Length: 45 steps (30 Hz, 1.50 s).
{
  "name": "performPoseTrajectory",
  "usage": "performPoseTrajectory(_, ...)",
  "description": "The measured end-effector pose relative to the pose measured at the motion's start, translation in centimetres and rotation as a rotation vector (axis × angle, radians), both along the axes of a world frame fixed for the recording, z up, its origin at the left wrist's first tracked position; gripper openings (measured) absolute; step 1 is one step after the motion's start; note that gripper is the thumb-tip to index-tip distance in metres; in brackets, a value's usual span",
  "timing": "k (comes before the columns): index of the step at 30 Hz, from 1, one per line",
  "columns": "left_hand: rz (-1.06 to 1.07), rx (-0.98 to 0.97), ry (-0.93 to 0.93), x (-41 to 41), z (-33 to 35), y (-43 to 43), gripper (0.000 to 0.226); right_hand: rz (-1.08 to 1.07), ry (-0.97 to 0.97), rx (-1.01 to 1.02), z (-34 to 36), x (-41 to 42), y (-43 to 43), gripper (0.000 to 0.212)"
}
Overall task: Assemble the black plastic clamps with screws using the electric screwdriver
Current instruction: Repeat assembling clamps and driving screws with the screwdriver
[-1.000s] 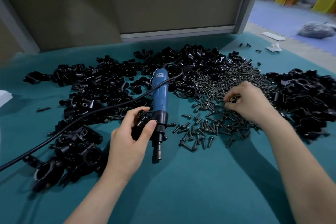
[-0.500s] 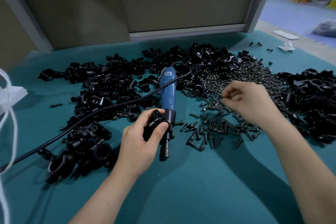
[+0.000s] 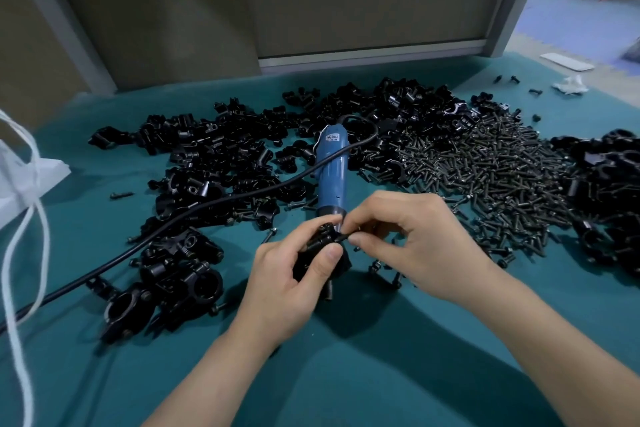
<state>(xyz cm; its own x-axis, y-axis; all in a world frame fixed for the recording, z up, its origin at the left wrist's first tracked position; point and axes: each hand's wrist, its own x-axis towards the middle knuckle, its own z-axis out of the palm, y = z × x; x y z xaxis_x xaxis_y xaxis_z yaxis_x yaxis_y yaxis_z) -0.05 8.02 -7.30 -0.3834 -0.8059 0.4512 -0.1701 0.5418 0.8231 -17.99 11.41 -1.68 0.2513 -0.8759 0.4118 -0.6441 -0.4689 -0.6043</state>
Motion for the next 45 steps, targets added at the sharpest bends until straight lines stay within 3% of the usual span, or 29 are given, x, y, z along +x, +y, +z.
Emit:
performPoseTrajectory(5,-0.032,-0.035,-0.056,0.0,0.1,0.1,0.026,0.018,0.035,-0.047,0.1,0.2,0.2,0.006)
performPoseTrajectory(8,-0.029,-0.032,-0.058,-0.1,0.1,0.1,0.025,0.015,-0.006,0.023,0.1,0.1,0.0,0.006)
performPoseTrajectory(14,-0.019,-0.016,-0.08,-0.1,0.1,0.1,0.034,0.089,-0.479,0.355,0.1,-0.4,-0.2,0.021)
performPoseTrajectory(18,-0.006,-0.047,-0.112,0.0,-0.1,0.1,0.036,0.081,-0.641,0.424,-0.4,-0.3,-0.4,0.01)
performPoseTrajectory(27,-0.019,-0.099,-0.135,0.0,-0.1,0.0,0.04,0.074,-0.718,0.488,-1.0,-0.2,-0.8,0.003)
performPoseTrajectory(32,-0.027,-0.109,-0.112,-0.1,-0.2,0.0,0.02,0.054,-0.762,0.565,-1.0,0.5,-0.8,0.005)
performPoseTrajectory(38,0.009,-0.113,-0.082,-0.4,-0.4,0.0,0.013,0.009,-0.661,0.532,0.2,1.1,-1.2,0.021)
performPoseTrajectory(41,0.1,0.014,0.009,-0.3,-0.6,-0.7,0.018,-0.16,-0.629,0.422,0.6,0.3,-3.5,0.028)
performPoseTrajectory(43,0.173,0.16,0.142,-0.2,-0.7,-1.2,0.021,-0.394,-0.365,0.35,0.4,-0.4,-6.4,0.023)
performPoseTrajectory(45,0.222,0.289,0.292,0.0,-0.6,-1.8,0.026,-0.496,-0.119,0.458,-0.1,-0.2,-9.1,0.029)
